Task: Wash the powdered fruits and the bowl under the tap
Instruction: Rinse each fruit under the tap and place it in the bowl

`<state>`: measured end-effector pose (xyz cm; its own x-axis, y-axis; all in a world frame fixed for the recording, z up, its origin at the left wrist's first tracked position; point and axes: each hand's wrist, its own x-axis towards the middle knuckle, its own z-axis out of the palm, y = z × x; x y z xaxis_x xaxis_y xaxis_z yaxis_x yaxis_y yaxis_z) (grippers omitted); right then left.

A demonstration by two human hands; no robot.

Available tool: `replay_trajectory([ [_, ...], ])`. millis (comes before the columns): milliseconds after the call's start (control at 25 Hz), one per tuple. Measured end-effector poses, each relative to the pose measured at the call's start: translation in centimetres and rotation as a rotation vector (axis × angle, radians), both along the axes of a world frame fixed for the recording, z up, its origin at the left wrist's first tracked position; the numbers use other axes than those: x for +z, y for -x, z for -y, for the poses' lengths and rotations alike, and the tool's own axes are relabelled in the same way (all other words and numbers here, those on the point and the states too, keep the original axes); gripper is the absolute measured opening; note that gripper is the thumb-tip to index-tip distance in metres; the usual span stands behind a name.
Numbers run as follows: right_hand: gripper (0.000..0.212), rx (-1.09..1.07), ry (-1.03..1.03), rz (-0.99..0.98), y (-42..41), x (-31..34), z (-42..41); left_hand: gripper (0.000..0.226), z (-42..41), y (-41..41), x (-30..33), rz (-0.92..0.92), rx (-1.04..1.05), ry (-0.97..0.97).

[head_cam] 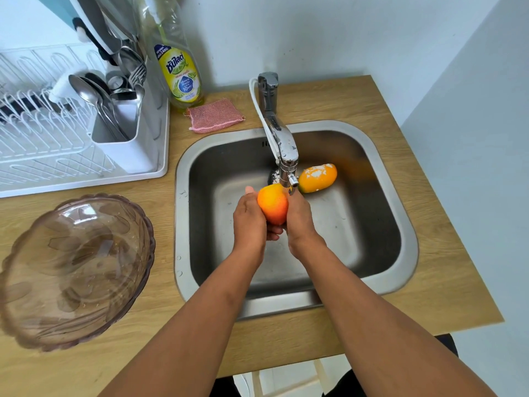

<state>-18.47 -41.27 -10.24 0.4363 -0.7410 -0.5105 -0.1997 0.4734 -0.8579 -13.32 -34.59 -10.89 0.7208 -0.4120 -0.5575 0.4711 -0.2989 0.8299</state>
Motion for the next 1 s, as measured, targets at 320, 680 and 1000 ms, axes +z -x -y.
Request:
replay_trajectory([
  [320, 0.039, -0.131, 0.273, -0.150, 1.0, 0.3, 0.0, 0.042, 0.8, 1.8, 1.6, 0.117, -0.181, -0.027],
  [680, 0.030, 0.059, -0.003, 0.001, 1.2, 0.4, 0.3, 0.054, 0.3, 0.0, 1.1, 0.028, -0.251, 0.035],
  [1000, 0.020, -0.142, -0.061, -0.048, 1.3, 0.6, 0.0, 0.031, 0.3, 1.4, 0.6, -0.126, -0.143, 0.040],
])
